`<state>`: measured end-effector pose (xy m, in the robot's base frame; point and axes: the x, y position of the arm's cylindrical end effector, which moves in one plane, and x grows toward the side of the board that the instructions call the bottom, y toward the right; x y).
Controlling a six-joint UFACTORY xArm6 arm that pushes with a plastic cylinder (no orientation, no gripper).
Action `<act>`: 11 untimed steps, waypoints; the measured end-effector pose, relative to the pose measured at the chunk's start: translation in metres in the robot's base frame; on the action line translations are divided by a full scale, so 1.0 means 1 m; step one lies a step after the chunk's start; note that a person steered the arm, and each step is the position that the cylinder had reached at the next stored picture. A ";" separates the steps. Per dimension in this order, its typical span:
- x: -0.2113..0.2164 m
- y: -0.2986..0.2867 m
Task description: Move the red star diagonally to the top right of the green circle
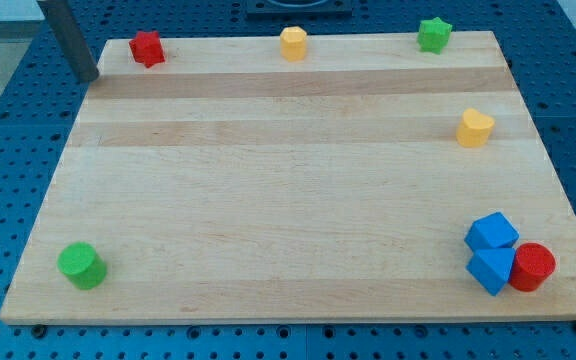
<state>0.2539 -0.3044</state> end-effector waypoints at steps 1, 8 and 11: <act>-0.062 0.024; 0.015 0.091; 0.068 0.172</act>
